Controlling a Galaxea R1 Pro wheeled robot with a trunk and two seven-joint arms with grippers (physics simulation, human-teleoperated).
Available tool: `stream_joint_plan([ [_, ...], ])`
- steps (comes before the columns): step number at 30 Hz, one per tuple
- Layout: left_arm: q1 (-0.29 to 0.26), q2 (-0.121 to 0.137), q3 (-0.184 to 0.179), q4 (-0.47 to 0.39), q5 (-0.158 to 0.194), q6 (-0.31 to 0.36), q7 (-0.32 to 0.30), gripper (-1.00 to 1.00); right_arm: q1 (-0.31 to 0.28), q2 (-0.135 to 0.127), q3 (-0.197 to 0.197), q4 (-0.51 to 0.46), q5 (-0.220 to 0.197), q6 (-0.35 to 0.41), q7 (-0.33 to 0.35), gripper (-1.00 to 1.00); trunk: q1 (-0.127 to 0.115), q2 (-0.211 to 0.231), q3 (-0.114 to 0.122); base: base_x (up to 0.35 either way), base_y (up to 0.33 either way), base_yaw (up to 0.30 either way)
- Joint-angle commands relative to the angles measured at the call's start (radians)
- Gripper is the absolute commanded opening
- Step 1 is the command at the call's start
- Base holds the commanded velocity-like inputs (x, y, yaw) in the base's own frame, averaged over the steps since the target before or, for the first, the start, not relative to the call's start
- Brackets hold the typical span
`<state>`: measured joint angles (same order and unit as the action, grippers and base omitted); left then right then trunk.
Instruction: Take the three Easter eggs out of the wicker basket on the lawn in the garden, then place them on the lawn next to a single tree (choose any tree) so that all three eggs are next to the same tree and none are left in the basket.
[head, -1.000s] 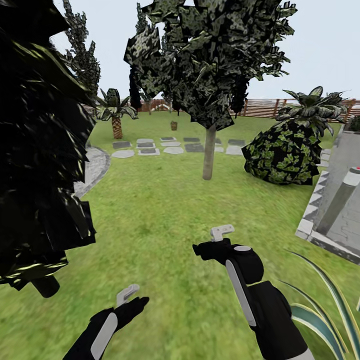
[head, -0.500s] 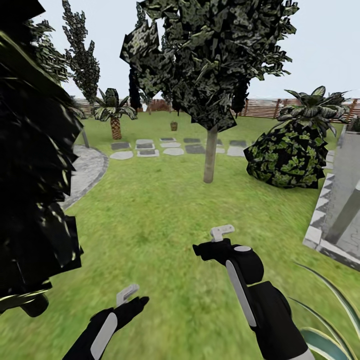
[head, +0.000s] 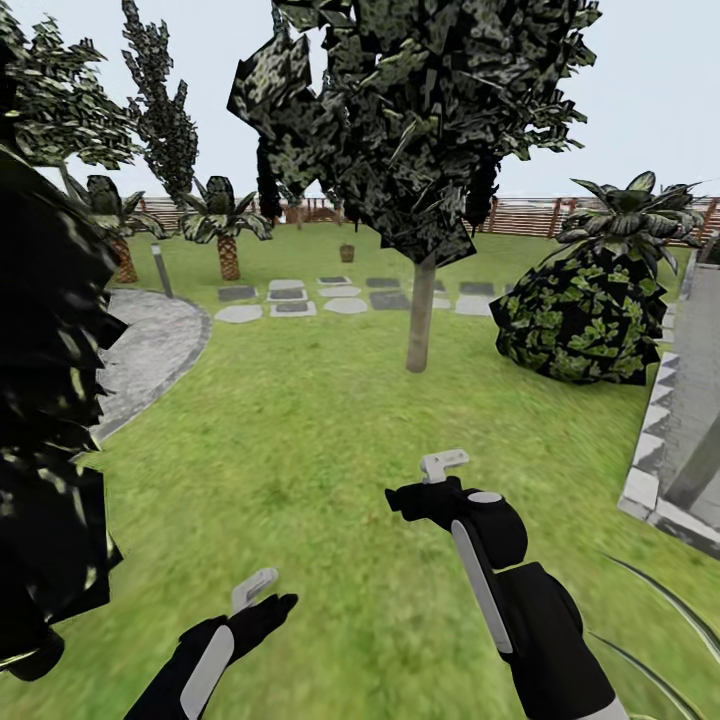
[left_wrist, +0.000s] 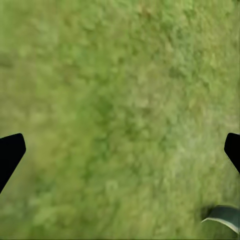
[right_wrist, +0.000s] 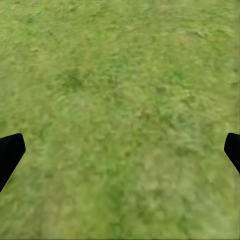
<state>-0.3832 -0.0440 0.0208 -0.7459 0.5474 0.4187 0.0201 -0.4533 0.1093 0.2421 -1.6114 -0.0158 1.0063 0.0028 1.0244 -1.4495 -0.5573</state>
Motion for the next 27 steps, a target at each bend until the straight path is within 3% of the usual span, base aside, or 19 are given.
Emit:
stream_joint_plan([
  [1, 0.000, 0.000, 0.002, -0.001, 0.008, 0.007, 0.002, 1.00, -0.001, 0.000, 0.000, -0.001, -0.001, 0.004, 0.000, 1.00, 0.001, -0.001, -0.001, 0.334, -0.077, 0.000],
  [27, 0.000, 0.004, 0.002, 0.002, 0.009, 0.009, -0.009, 1.00, -0.001, 0.004, 0.000, -0.001, -0.001, 0.006, 0.000, 1.00, 0.001, -0.001, -0.001, 0.334, -0.024, 0.000],
])
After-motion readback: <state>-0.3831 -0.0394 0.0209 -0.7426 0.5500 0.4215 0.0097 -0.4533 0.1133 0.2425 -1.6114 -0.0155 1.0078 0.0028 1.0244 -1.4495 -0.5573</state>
